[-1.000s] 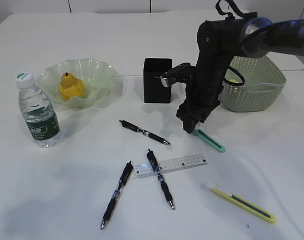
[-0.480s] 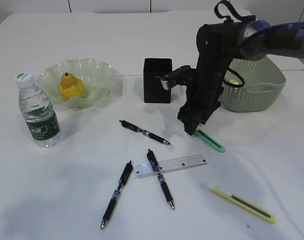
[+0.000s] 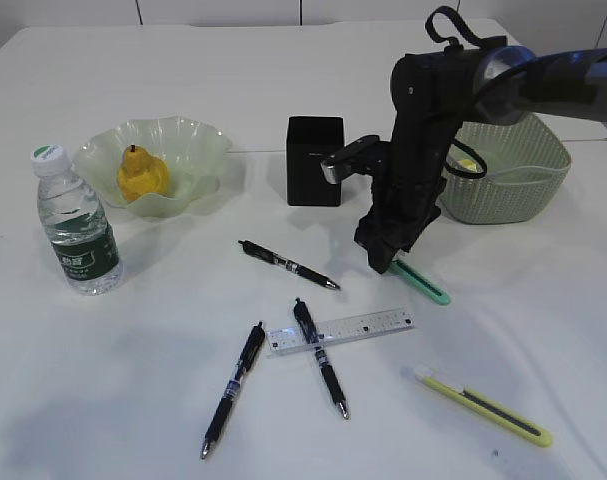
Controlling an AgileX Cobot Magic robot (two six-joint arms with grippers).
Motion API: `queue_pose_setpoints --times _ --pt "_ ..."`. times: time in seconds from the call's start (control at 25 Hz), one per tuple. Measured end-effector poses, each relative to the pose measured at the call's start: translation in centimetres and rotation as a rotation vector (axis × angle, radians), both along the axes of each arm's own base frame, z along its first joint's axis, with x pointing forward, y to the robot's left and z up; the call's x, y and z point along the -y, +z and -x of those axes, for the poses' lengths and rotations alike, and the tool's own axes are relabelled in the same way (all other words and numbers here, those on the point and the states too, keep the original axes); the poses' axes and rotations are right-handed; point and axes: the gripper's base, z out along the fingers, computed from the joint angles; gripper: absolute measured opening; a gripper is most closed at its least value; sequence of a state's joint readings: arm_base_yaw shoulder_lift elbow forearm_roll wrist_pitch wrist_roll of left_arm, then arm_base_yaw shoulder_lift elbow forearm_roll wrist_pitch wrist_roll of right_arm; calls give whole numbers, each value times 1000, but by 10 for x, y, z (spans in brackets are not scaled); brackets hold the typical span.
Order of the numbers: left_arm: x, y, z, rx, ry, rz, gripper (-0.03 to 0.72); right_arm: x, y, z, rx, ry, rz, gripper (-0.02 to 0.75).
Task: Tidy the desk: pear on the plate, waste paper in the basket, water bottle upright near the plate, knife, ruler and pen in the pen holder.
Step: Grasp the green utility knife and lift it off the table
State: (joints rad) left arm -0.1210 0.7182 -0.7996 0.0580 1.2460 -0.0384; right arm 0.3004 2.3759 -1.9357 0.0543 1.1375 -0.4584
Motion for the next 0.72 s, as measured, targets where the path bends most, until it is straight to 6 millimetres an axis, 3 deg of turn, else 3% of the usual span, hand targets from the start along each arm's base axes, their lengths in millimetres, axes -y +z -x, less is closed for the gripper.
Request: queue_pose_setpoints --times 0.72 --pt "1 0 0 -2 -3 16 467 0 0 -1 15 -13 -5 459"
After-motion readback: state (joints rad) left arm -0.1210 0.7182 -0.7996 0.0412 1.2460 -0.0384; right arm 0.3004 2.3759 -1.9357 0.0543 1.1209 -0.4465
